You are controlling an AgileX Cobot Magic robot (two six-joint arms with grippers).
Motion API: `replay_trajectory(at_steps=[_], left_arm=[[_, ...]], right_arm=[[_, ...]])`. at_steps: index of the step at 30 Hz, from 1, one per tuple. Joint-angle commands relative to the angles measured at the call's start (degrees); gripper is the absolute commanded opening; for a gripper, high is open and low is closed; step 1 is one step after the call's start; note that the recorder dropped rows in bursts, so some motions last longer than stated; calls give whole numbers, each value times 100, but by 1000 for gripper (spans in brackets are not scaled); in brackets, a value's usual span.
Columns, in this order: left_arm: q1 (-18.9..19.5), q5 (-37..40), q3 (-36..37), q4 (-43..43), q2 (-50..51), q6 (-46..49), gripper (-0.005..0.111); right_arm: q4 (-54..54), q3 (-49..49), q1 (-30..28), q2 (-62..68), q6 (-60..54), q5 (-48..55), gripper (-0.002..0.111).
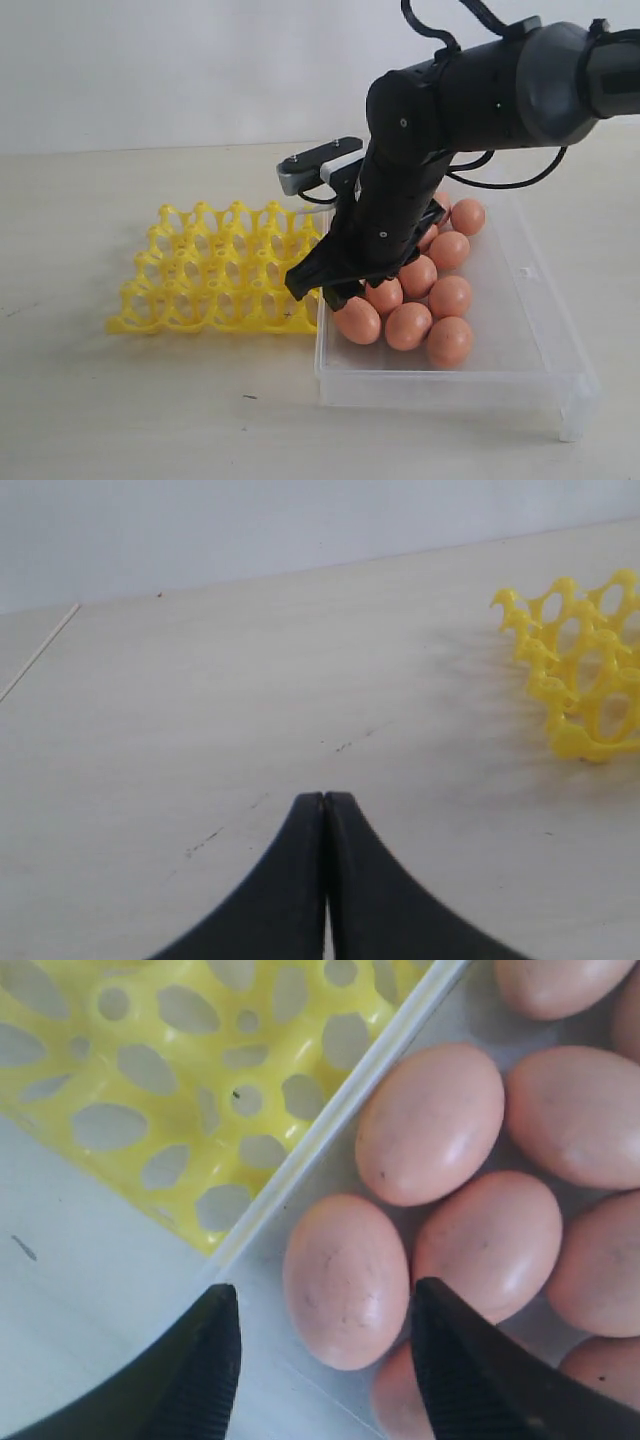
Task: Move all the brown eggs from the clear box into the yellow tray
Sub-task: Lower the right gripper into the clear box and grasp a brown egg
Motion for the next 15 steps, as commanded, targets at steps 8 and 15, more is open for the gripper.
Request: replay_trajectory(at_steps=[8, 15], left_arm=[[-34, -52, -23, -14, 4, -25, 0], [-34, -52, -23, -14, 4, -25, 0]], right_arm=[[-158, -556, -38, 548, -122, 424, 51], [-191, -617, -97, 729, -161, 425, 48]])
